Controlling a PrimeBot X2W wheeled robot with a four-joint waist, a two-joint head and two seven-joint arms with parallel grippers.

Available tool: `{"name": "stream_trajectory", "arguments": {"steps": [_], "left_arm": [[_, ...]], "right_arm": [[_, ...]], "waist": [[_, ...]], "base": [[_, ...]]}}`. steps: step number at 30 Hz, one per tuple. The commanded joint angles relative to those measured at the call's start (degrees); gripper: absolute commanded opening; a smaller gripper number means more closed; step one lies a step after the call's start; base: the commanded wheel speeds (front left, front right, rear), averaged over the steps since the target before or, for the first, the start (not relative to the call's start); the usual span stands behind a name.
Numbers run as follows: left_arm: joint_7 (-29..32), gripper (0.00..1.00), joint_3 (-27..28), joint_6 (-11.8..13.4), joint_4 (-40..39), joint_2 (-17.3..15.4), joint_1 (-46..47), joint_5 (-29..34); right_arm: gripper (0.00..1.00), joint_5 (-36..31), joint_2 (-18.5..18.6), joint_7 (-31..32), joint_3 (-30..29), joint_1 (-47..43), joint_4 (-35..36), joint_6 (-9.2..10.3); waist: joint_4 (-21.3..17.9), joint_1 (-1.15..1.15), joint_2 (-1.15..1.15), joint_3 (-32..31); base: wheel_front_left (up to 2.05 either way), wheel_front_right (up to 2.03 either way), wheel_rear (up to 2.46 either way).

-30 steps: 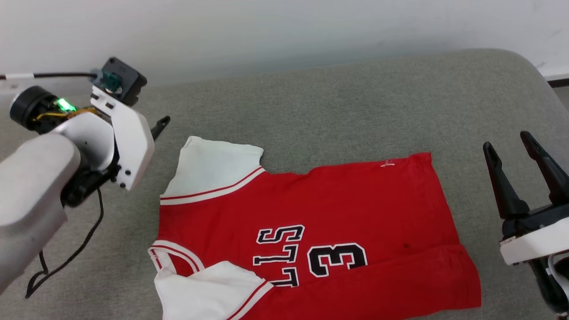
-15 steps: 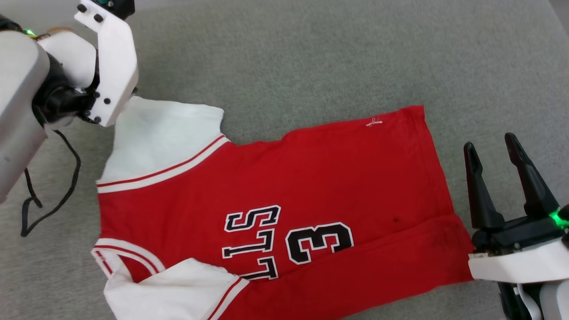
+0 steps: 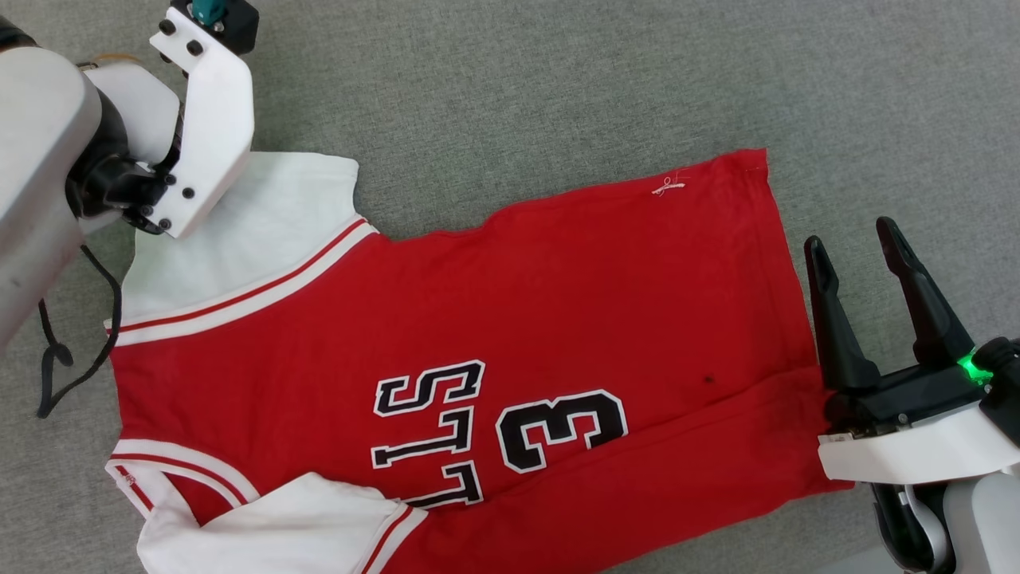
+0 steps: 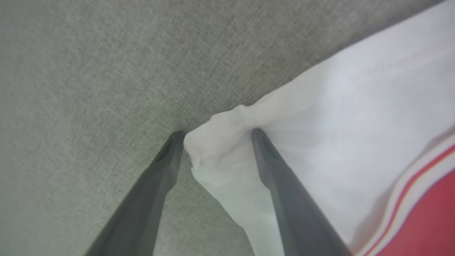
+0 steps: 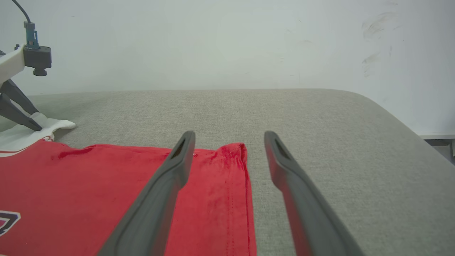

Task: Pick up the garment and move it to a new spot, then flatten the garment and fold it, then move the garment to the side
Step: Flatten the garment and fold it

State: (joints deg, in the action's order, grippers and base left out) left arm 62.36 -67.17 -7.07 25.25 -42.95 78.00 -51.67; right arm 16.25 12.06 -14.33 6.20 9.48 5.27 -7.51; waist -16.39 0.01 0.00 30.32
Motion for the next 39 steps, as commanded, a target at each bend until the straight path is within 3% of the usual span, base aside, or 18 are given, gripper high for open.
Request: {"name": "stream_trajectory", "arguments": {"steps": [1, 9, 16, 19, 20, 29, 33, 39], "left_arm": [[0.21, 0.00, -1.84, -0.01, 1.08, -0.71, -2.66, 0.04], [-3.61, 0.00, -1.02, -0.22, -0.53, -0.46, -3.38, -2.00], [-9.71, 0.00, -0.54, -0.28, -3.85, 0.22, -5.83, -3.53], [-12.06, 0.00, -1.14, -0.31, -6.48, -0.23, -6.51, -3.02], [-14.21, 0.00, -1.43, -0.30, -9.30, -0.27, -7.28, -3.00], [-17.84, 0.00, -2.09, -0.31, -15.36, 0.24, -7.45, -1.88], [-18.79, 0.00, -2.10, -0.31, -16.40, 1.04, -6.54, -1.53], [-19.81, 0.00, -2.49, -0.31, -17.23, 1.88, -5.19, -0.99]], "right_arm": [[1.00, 0.67, 0.27, -0.37, -0.01, 0.87, -0.39, 0.05], [1.00, 0.08, 3.02, -0.62, -0.89, 2.84, -1.07, 0.05], [1.00, 0.16, 11.14, 4.52, -4.23, 8.29, 0.49, 0.05], [1.00, 1.12, 16.24, 11.34, -2.88, 11.19, 0.82, 0.05], [1.00, 3.30, 21.67, 19.85, 0.07, 14.32, 0.86, 0.05], [1.00, 15.62, 33.93, 48.60, 13.70, 24.51, -2.89, 0.05], [1.00, 20.05, 36.97, 58.48, 20.40, 28.81, -4.74, 0.05], [1.00, 26.05, 35.90, 69.76, 25.18, 34.16, -10.36, 0.05]], "waist": [[0.06, -0.01, 0.00, -0.04], [1.34, -0.01, 0.00, -4.08], [3.83, -0.01, 0.00, -9.48], [5.17, -0.01, 0.00, -10.86], [6.56, -0.01, 0.00, -11.62], [10.35, -0.01, 0.00, -10.83], [11.91, -0.01, 0.00, -9.55], [13.81, -0.01, 0.00, -7.23]], "base": [[0.00, 0.00, 0.00], [0.00, 0.00, 0.00], [0.00, 0.00, 0.00], [0.00, 0.00, 0.00], [0.00, 0.00, 0.00], [0.00, 0.00, 0.00], [0.00, 0.00, 0.00], [0.00, 0.00, 0.00]]}}
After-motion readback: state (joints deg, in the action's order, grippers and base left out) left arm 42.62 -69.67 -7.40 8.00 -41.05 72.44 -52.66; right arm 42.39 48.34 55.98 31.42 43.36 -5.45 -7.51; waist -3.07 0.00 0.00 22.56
